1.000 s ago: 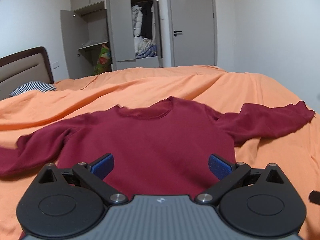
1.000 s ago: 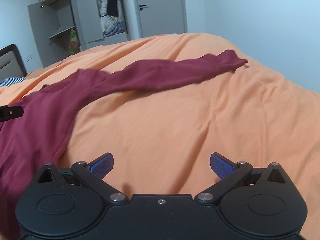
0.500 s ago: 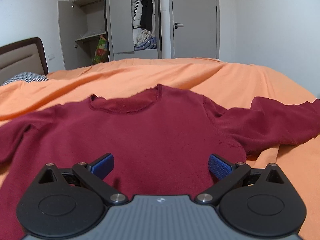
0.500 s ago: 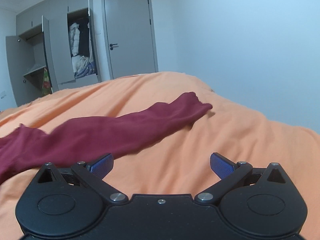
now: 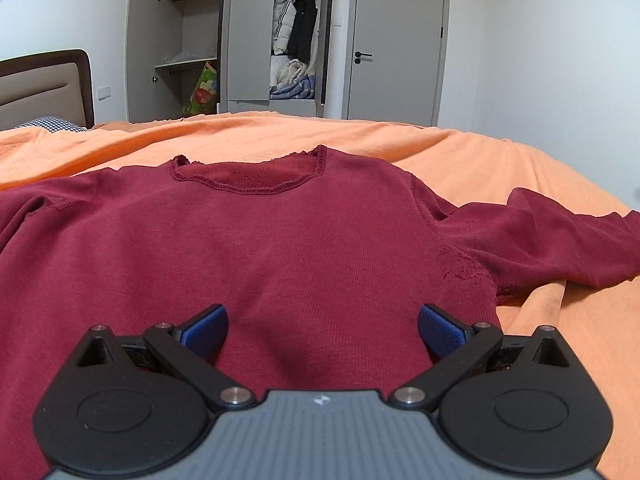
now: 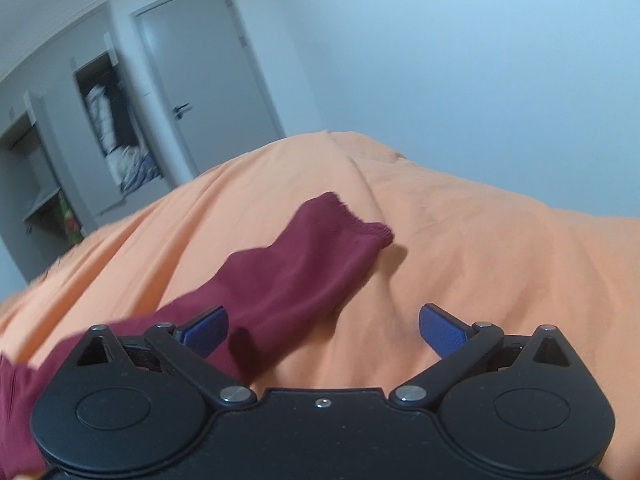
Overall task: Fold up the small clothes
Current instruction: 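Move the right gripper to a sweater sleeve cuff and close on it, then lift the held sleeve with the right gripper and carry it across the body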
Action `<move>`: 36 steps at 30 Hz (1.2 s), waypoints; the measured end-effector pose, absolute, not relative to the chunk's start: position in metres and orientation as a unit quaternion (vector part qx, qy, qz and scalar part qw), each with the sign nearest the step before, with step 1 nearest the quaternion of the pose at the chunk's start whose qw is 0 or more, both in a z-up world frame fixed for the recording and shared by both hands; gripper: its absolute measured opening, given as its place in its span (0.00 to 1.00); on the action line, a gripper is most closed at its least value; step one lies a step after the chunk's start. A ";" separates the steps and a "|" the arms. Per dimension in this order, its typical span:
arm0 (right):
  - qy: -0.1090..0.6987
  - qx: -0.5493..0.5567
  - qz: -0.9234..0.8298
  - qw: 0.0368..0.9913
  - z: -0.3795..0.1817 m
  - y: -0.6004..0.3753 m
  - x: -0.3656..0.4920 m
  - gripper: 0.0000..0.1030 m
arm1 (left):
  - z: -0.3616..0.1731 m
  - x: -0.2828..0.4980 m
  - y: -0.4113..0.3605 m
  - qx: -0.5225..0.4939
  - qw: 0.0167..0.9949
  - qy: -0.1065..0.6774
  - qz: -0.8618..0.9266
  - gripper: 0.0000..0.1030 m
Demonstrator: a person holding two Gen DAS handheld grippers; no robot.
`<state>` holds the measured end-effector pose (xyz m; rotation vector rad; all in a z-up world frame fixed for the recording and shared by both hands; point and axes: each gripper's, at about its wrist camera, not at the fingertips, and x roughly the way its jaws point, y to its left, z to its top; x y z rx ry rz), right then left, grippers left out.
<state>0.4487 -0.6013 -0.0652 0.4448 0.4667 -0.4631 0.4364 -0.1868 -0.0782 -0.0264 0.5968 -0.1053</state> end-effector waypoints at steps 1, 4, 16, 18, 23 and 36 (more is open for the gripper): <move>0.223 0.224 -0.238 0.918 -0.067 -0.604 0.450 0.92 | -0.078 0.436 -0.187 -0.013 0.954 0.294 -0.052 1.00; 0.203 0.229 -0.266 0.914 -0.068 -0.604 0.453 0.81 | -0.079 0.436 -0.186 -0.016 0.954 0.294 -0.053 1.00; 0.167 0.235 -0.266 0.920 -0.053 -0.618 0.464 0.04 | -0.053 0.443 -0.177 -0.030 0.950 0.308 -0.039 1.00; 0.147 0.221 -0.282 0.922 -0.042 -0.619 0.451 0.04 | -0.047 0.443 -0.176 -0.023 0.954 0.297 -0.031 1.00; 0.161 0.242 -0.314 0.904 -0.044 -0.640 0.440 0.04 | -0.054 0.455 -0.176 -0.001 0.944 0.328 -0.022 1.00; 0.119 0.173 -0.250 0.945 0.026 -0.580 0.454 0.04 | -0.018 0.445 -0.147 -0.021 0.947 0.320 -0.018 1.00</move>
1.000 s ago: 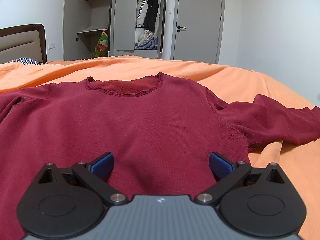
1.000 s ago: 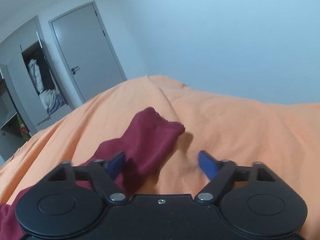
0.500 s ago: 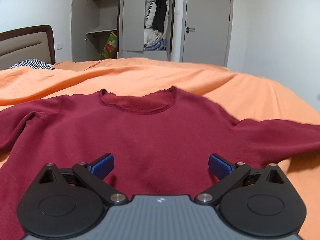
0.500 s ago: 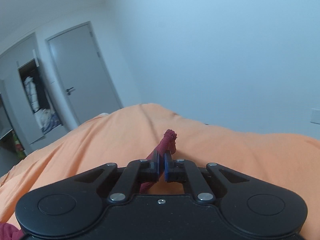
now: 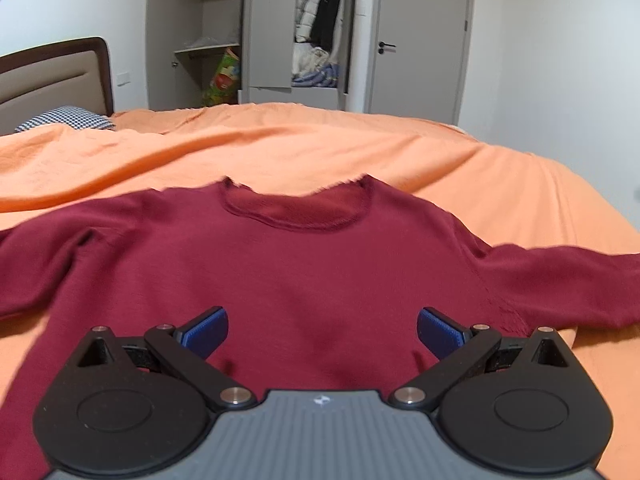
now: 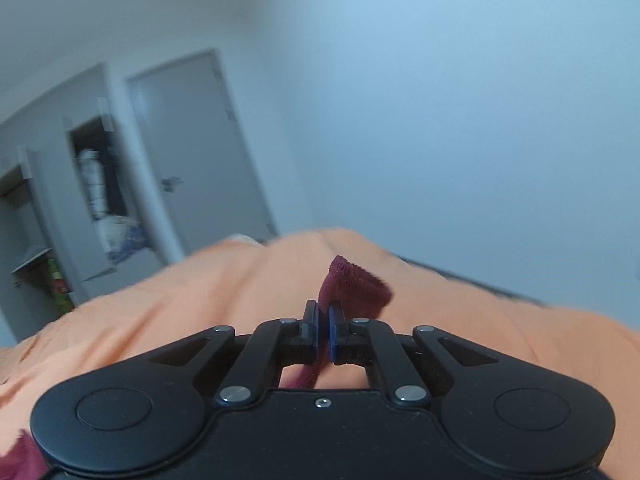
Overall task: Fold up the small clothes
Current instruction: 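Lift the held sleeve with the right gripper and carry it across the body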
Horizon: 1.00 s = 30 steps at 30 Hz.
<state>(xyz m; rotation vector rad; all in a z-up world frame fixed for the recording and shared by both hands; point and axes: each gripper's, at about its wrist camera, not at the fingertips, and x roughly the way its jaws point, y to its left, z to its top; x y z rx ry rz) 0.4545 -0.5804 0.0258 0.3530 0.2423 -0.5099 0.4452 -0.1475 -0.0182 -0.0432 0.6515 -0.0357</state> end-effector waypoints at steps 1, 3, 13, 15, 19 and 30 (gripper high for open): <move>0.113 0.165 -0.234 0.951 0.037 -0.569 0.459 0.04 | -0.015 0.443 -0.142 -0.024 0.948 0.317 -0.014 1.00; 0.103 0.149 -0.194 0.964 0.057 -0.547 0.470 0.04 | -0.008 0.439 -0.131 -0.035 0.949 0.312 -0.009 1.00; 0.081 0.033 0.035 0.996 0.123 -0.363 0.525 0.05 | 0.013 0.417 -0.043 -0.097 0.950 0.292 0.046 1.00; 0.090 0.015 0.081 0.993 0.124 -0.320 0.535 0.05 | 0.015 0.412 -0.025 -0.105 0.949 0.290 0.065 1.00; 0.123 -0.007 0.144 0.982 0.104 -0.236 0.549 0.06 | 0.016 0.403 0.005 -0.105 0.947 0.284 0.104 1.00; 0.253 -0.047 0.200 0.945 0.008 -0.090 0.546 0.09 | 0.000 0.376 0.064 -0.128 0.935 0.291 0.156 1.00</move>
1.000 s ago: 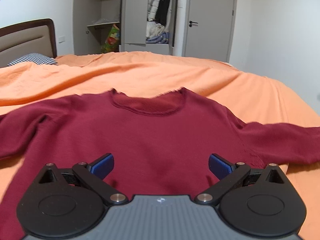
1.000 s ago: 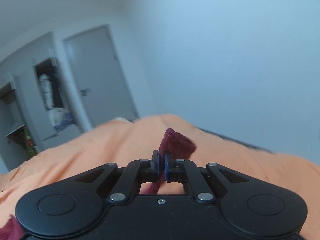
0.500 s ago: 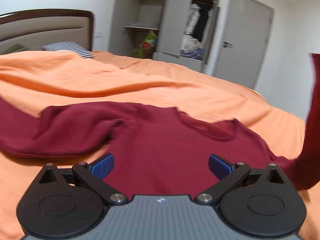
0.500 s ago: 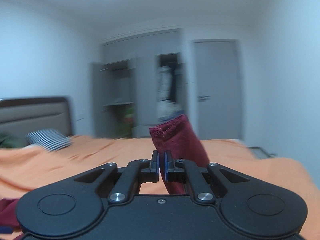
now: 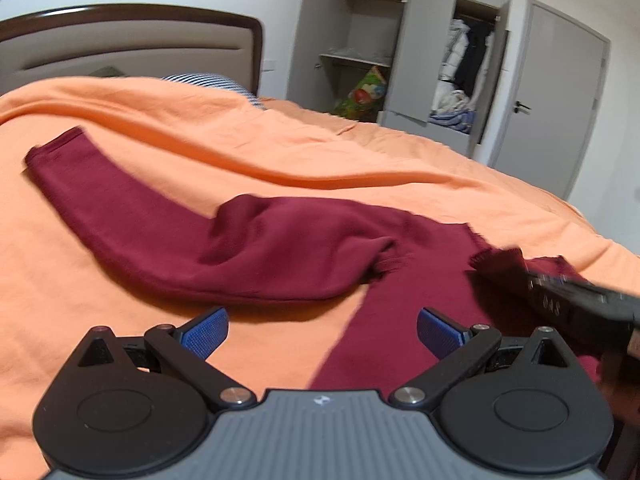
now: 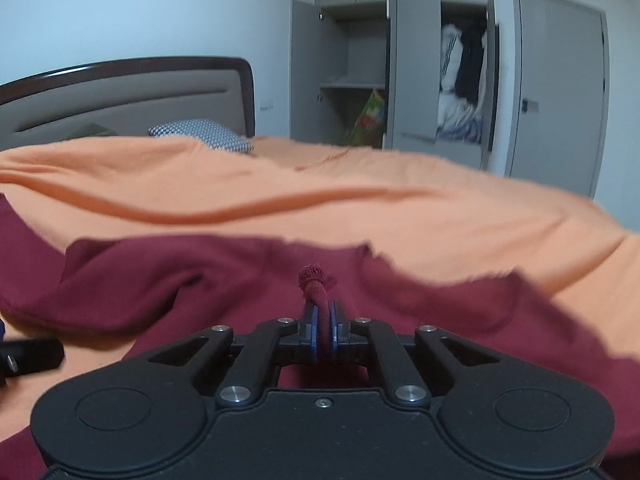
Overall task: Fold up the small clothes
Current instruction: 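Lift the held sleeve with the right gripper and carry it across the body, then lower the sleeve onto the sweater body and open the right gripper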
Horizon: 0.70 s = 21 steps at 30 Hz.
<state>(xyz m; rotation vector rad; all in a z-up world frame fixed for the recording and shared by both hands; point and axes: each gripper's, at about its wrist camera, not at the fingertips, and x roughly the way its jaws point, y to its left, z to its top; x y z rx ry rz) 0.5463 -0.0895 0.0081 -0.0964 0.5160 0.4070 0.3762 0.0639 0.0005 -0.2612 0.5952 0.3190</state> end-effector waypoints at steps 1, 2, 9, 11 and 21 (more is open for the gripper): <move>0.260 -0.039 0.204 0.943 0.003 -0.097 0.541 0.14 | -0.001 0.375 0.069 -0.131 0.933 0.293 0.163 1.00; 0.267 -0.031 0.211 0.940 -0.003 -0.099 0.533 0.20 | -0.002 0.374 0.073 -0.134 0.931 0.294 0.168 1.00; 0.287 0.010 0.252 0.924 -0.011 -0.129 0.507 0.91 | -0.005 0.383 0.077 -0.153 0.929 0.292 0.170 1.00; 0.267 0.022 0.237 0.934 0.002 -0.150 0.490 0.99 | -0.006 0.391 0.068 -0.151 0.932 0.289 0.156 1.00; 0.231 0.067 0.062 0.969 0.014 -0.282 0.474 0.99 | -0.025 0.463 0.001 -0.137 0.946 0.274 0.103 1.00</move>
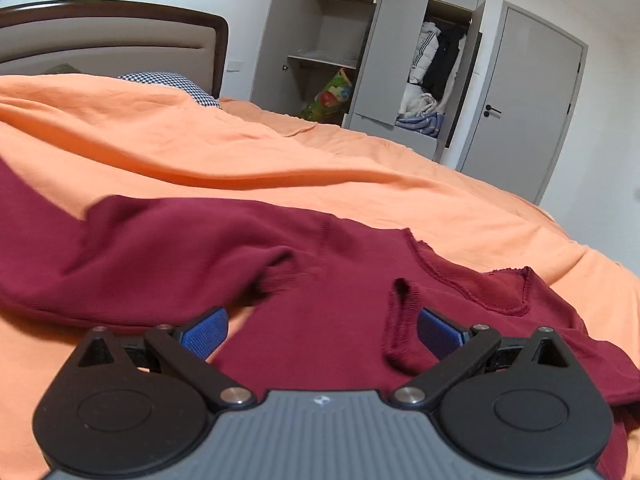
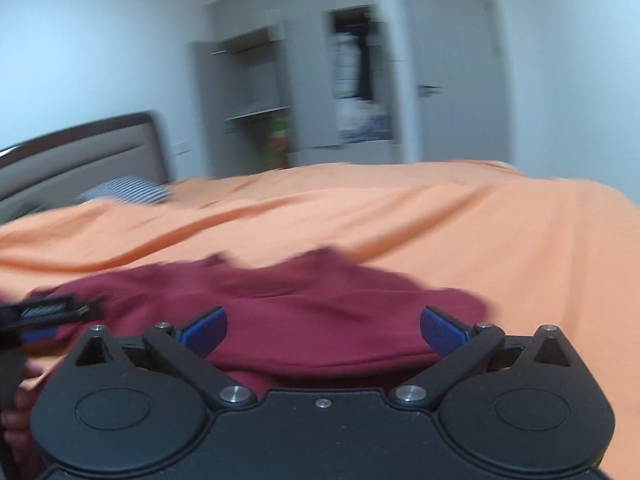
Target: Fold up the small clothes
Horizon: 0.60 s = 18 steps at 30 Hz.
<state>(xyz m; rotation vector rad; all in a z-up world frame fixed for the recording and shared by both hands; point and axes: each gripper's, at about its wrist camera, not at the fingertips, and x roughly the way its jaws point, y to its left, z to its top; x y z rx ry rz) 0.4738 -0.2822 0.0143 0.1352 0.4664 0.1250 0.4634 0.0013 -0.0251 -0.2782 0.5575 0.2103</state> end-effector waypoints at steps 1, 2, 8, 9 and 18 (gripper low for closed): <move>0.230 0.085 0.042 0.968 0.011 -0.297 0.476 0.99 | -0.028 0.469 -0.003 -0.138 0.947 0.273 0.099 1.00; 0.230 0.105 0.027 0.967 0.007 -0.311 0.479 0.99 | -0.032 0.475 -0.007 -0.138 0.947 0.274 0.096 1.00; 0.244 0.188 -0.006 0.951 -0.017 -0.367 0.496 0.99 | -0.062 0.493 -0.024 -0.099 0.948 0.286 0.102 1.00; 0.243 0.192 -0.003 0.951 -0.020 -0.370 0.498 0.99 | -0.070 0.494 -0.025 -0.098 0.946 0.293 0.102 1.00; 0.289 0.231 0.043 0.928 -0.044 -0.377 0.539 0.83 | -0.086 0.489 -0.035 -0.090 0.950 0.280 0.101 0.99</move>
